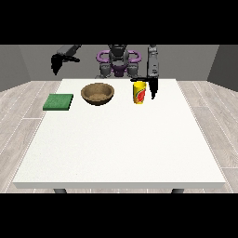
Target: Pick the cup and pour the ball into the bowl, then pick the bowl and place it on the pad
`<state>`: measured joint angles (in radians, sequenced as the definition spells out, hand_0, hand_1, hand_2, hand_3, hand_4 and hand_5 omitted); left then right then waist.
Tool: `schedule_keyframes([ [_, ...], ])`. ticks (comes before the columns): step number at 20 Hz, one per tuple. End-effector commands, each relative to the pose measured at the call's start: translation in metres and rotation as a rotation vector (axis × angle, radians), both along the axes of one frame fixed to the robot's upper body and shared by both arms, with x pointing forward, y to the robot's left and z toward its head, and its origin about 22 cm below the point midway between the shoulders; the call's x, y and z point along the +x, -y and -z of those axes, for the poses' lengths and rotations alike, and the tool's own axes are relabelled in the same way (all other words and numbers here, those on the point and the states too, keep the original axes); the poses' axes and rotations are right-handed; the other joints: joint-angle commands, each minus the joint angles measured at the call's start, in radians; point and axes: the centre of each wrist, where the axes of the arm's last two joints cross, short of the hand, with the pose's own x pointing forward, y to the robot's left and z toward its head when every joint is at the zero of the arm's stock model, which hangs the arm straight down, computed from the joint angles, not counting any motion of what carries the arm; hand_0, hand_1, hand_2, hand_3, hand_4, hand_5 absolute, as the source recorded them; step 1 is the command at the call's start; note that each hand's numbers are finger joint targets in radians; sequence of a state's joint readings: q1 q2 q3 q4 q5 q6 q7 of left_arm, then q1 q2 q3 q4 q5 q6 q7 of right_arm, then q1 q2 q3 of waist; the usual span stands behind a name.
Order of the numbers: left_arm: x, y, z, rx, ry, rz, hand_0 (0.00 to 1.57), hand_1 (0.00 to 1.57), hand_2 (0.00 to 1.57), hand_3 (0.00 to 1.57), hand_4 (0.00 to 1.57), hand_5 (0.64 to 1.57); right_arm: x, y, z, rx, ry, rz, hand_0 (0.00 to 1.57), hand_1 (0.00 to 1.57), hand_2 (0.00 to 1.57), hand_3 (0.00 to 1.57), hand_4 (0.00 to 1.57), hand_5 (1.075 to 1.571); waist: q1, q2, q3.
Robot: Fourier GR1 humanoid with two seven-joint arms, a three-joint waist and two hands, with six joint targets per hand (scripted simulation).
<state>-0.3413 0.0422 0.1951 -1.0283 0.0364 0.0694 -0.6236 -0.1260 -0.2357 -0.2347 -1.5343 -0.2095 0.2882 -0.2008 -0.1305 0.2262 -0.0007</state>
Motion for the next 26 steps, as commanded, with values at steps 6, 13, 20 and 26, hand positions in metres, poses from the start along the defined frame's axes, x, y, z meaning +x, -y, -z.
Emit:
schedule_keyframes([
  [6,0.011,0.003,0.033,0.033,-0.021,-0.004,0.0,0.0,0.0,0.0,0.0,1.52,0.006,0.009,0.016,0.008,-0.02,0.0,0.0,0.0,0.0,0.0,0.0,1.571,0.009,0.001,0.0003],
  [13,0.027,0.01,0.036,0.026,0.038,-0.082,0.0,0.0,0.0,0.0,0.0,1.527,0.009,-0.017,-0.005,-0.017,0.056,-0.043,0.0,0.0,0.0,0.0,0.0,1.571,-0.062,0.081,-0.0003],
  [20,0.018,0.025,0.045,0.313,0.073,-0.193,1.32,1.32,1.57,1.57,1.45,1.245,0.022,0.008,-0.025,-0.02,0.13,-0.065,0.0,0.0,0.0,0.0,0.0,1.57,-0.105,0.146,-0.0003],
  [26,0.001,0.023,0.058,0.383,-0.07,-0.132,1.32,1.32,1.57,1.57,1.5,1.256,0.007,0.045,0.001,-0.02,-0.061,0.014,0.0,0.0,0.0,0.0,0.0,1.57,-0.033,-0.061,0.0009],
])
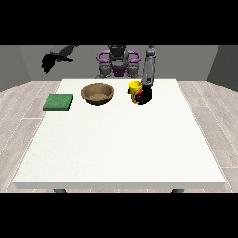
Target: Pick the cup and pour the ball into the bowl, then pick the bowl and place it on the pad
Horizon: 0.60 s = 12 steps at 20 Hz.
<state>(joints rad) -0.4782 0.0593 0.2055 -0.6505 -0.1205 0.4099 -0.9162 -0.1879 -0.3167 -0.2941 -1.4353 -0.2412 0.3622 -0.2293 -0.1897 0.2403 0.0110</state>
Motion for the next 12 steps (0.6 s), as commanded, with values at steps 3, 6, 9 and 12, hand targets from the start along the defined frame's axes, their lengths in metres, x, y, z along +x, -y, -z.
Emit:
schedule_keyframes([
  [3,0.001,0.0,-0.003,0.221,-0.205,0.01,1.35,1.35,1.57,1.57,1.55,1.306,-0.013,0.014,0.04,0.017,-0.196,0.075,0.0,0.0,0.0,0.0,0.0,1.57,0.084,-0.209,-0.0084],
  [6,0.032,-0.066,-0.053,0.417,-0.219,-0.087,1.44,1.44,1.57,1.57,1.57,1.321,-0.011,0.02,0.035,0.012,-0.217,0.075,0.0,0.0,0.0,0.0,0.0,1.569,0.075,-0.234,-0.007],
  [9,0.07,-0.074,-0.117,0.482,-0.181,-0.154,1.46,1.46,1.57,1.57,1.57,1.296,-0.013,0.016,0.054,0.034,-0.191,0.063,0.0,0.0,0.0,0.0,0.0,1.569,0.079,-0.182,-0.0071],
  [12,0.072,-0.084,-0.126,0.542,-0.277,-0.136,1.46,1.46,1.57,1.57,1.57,1.294,-0.02,0.015,0.065,0.04,-0.243,0.073,0.0,0.0,0.0,0.0,0.0,1.568,0.083,-0.231,-0.0098],
])
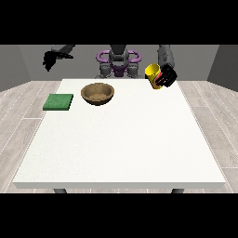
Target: Pick the cup and pour the ball into the bowl, then pick the bowl and place it on the pad
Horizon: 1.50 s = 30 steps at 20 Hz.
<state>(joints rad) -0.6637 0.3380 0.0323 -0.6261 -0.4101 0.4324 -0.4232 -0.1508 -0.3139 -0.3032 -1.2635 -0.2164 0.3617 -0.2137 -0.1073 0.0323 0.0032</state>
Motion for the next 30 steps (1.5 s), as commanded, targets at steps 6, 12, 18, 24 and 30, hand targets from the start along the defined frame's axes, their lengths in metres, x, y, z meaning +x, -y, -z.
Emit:
schedule_keyframes([
  [6,0.016,0.047,-0.022,0.165,-0.07,-0.018,1.47,1.47,1.57,1.57,1.57,1.278,-0.009,0.02,0.019,0.025,-0.036,0.02,0.0,0.0,0.0,0.0,0.0,1.568,0.018,-0.045,-0.0025],
  [12,0.035,0.096,-0.047,0.356,-0.01,-0.082,1.5,1.5,1.57,1.57,1.51,1.244,-0.001,0.032,0.011,0.021,-0.002,-0.002,0.0,0.0,0.0,0.0,0.0,1.57,-0.014,-0.023,-0.0017],
  [18,0.033,0.145,-0.046,0.694,0.01,-0.013,1.55,1.55,1.57,1.57,1.57,1.244,-0.012,0.044,0.024,0.031,-0.104,0.023,0.0,0.0,0.0,0.0,0.0,1.571,0.011,-0.123,-0.0007],
  [24,0.021,0.222,-0.043,1.03,0.059,0.082,1.48,1.48,1.57,1.57,1.57,1.204,0.001,0.04,0.018,0.027,-0.062,0.002,0.0,0.0,0.0,0.0,0.0,1.571,-0.031,-0.081,0.0],
  [30,0.014,0.24,-0.034,1.427,0.138,0.146,1.53,1.53,1.57,1.57,1.56,1.164,0.004,0.038,0.021,0.045,-0.079,-0.011,0.0,0.0,0.0,0.0,0.0,1.57,-0.023,-0.103,-0.0011],
])
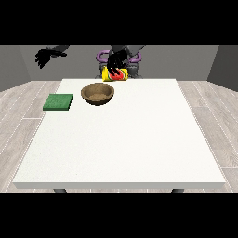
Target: Pick the cup and pour the ball into the bowl, then pick the bowl and place it on the pad
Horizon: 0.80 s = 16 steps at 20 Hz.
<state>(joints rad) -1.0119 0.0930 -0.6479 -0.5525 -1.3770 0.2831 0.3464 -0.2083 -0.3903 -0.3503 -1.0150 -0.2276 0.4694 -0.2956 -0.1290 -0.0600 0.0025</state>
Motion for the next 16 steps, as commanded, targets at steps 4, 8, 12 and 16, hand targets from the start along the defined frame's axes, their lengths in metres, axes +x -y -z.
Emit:
schedule_keyframes([
  [4,-0.008,0.018,0.011,0.413,0.066,0.05,1.48,1.48,1.57,1.57,1.47,1.234,-0.014,-0.007,0.023,0.016,-0.03,-0.01,0.0,0.0,0.0,0.0,0.0,1.571,0.008,-0.029,-0.001],
  [8,-0.025,0.051,0.014,0.483,0.065,0.102,1.45,1.45,1.57,1.57,1.53,1.137,-0.003,0.016,-0.001,-0.015,-0.025,0.041,0.0,0.0,0.0,0.0,0.0,1.571,0.039,-0.031,-0.002],
  [12,-0.016,0.034,0.009,0.491,0.094,0.099,1.45,1.45,1.57,1.57,1.53,1.134,0.016,-0.019,-0.002,0.018,-0.047,0.016,0.0,0.0,0.0,0.0,0.0,1.569,0.03,-0.017,-0.0027],
  [16,-0.003,0.009,-0.018,-0.154,0.01,-0.063,1.5,1.5,1.57,1.57,1.57,1.092,-0.007,-0.004,0.015,0.027,-0.094,0.068,0.0,0.0,0.0,0.0,0.1,1.565,0.102,-0.038,-0.0109],
])
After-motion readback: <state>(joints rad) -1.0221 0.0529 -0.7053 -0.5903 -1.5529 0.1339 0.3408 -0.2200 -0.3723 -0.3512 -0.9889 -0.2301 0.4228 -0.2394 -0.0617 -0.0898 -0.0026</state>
